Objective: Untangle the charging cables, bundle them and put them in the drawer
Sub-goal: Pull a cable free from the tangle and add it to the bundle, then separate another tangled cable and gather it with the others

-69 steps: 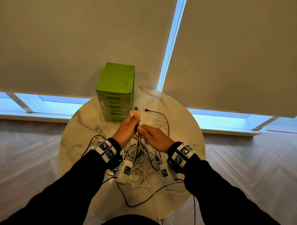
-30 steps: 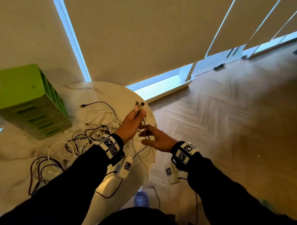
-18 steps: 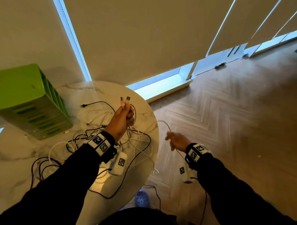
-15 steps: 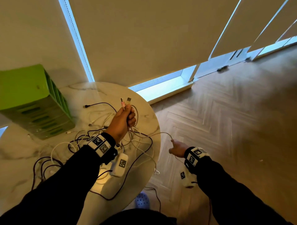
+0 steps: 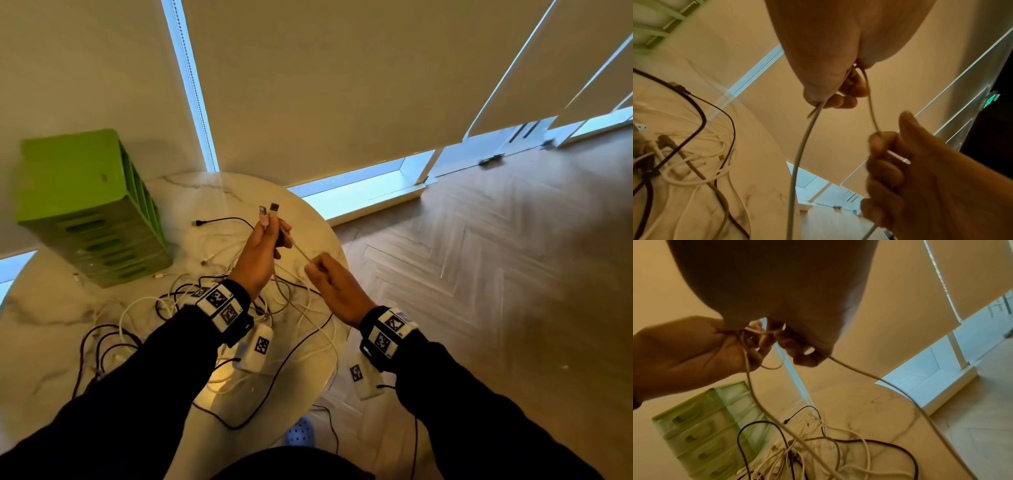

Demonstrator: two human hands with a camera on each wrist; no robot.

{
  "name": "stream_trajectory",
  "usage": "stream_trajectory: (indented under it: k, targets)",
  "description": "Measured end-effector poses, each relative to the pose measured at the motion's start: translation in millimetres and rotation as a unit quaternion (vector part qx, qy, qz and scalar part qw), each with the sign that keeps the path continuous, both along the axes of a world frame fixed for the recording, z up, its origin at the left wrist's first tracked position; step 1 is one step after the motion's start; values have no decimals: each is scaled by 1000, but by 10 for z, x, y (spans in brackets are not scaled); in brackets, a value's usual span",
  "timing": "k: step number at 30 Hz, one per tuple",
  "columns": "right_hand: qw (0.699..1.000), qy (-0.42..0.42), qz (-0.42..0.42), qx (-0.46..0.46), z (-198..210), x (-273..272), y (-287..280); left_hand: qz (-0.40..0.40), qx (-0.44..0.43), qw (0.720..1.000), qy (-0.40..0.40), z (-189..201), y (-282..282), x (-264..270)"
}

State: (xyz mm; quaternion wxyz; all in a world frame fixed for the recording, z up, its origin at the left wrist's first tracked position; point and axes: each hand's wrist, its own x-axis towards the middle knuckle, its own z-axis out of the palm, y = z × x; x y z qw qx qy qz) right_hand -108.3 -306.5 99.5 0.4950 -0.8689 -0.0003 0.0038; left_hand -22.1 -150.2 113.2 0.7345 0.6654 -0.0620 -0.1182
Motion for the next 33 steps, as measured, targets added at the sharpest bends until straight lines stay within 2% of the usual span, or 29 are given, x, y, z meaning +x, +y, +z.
stream_trajectory:
  k: [2, 4, 5, 7, 8, 9, 12, 14, 16, 18, 21, 23, 25, 27, 28, 29, 31, 33]
  targets:
    - [996, -6, -84, 26, -1, 41, -127, 30, -19, 999, 19, 17, 45, 57]
    - [989, 69, -118, -48, -86, 97, -346, 35, -88, 994, 59, 41, 83, 121]
    - [976, 149, -105, -119, -150, 118, -459, 35, -127, 988, 76, 57, 92, 142]
    - [920, 319, -36, -227, -251, 98, -572, 36, -181, 979, 89, 85, 104, 145]
    - [904, 349, 2, -246, -276, 86, -571, 34, -191, 977, 89, 94, 99, 133]
    - [910, 336, 33, -241, -277, 96, -531, 28, -193, 977, 89, 114, 88, 117]
    - [959, 204, 107, -168, -132, 149, -168, -6, -185, 977, 109, 159, 73, 47]
    - [967, 183, 156, -80, -45, 218, 116, -46, -165, 978, 116, 206, 100, -3]
    - [956, 216, 196, 9, 16, 271, 341, -87, -131, 981, 114, 261, 162, -38]
    - [943, 240, 228, 38, 47, 279, 451, -111, -111, 982, 107, 307, 279, -35]
    - [925, 262, 270, 48, 56, 307, 362, -111, -147, 977, 108, 345, 514, 33]
    - [914, 297, 265, 77, 107, 351, 248, -84, -184, 973, 112, 354, 697, 93]
    - [935, 274, 222, 42, 165, 431, 169, -44, -226, 967, 105, 359, 875, 147]
    - [972, 156, 163, -70, 159, 551, 146, 16, -261, 962, 74, 352, 1006, 201]
    - [981, 89, 127, -118, 137, 608, 159, 49, -275, 958, 56, 356, 1046, 228]
    - [985, 48, 97, -138, 99, 663, 200, 80, -289, 953, 40, 364, 1079, 264]
    - [983, 29, 71, -167, 10, 688, 350, 127, -309, 942, 23, 392, 1109, 342]
    - [973, 56, 117, -193, -153, 634, 593, 163, -311, 936, 23, 398, 1120, 418]
